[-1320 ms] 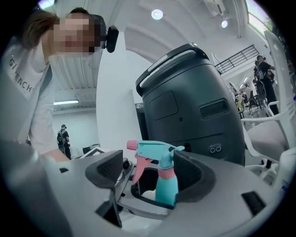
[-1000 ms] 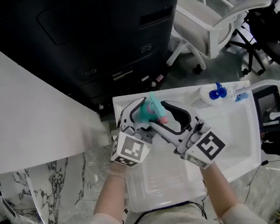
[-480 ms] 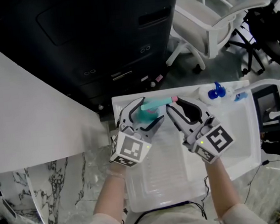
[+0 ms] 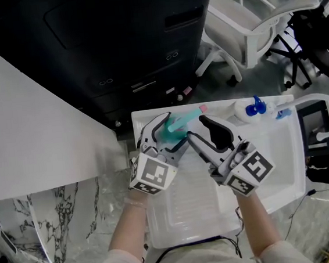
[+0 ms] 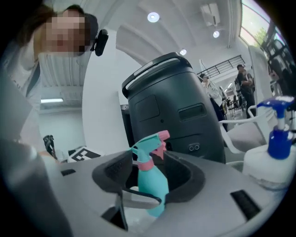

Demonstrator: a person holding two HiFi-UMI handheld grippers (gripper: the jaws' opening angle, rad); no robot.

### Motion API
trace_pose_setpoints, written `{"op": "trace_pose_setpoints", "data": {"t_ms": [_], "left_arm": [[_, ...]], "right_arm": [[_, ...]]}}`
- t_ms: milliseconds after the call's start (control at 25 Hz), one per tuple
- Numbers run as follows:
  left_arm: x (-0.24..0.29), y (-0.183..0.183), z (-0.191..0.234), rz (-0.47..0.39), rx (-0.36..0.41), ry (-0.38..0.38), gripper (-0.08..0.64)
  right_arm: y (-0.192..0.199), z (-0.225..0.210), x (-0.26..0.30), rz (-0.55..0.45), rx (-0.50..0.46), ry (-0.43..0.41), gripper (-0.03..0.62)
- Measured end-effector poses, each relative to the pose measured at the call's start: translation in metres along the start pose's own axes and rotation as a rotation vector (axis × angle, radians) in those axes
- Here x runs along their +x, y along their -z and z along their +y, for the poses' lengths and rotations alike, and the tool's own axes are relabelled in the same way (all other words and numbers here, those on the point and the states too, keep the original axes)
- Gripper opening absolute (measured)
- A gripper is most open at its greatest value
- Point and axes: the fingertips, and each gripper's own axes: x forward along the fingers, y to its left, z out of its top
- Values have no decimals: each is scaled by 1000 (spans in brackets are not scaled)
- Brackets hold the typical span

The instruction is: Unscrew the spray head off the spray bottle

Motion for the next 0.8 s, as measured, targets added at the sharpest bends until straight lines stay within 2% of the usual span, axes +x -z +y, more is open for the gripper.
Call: {"op": "trace_pose_setpoints", "data": {"t_ms": [120,240,360,600,680,800], "left_arm": [[0,0,0,-2,0,-8,333],[0,7,-1,14,0,-11,333],[1,12,-4,27,1,-9,333],[1,1,-1,6,4,-20,333],[0,1,-1,7,4,-21,333],[0,1,-1,7,4,-21,333]], "right_arm": [[-1,17,13,-12,70,-79,310],[0,28,24,-1,64,-111,325],[4,35,31,30,-20,-101,333],[17,30,42,129,-269,-2,283],[16,26,44,124,-279,38,251],[13,18,43,104,-222,72,181]]}}
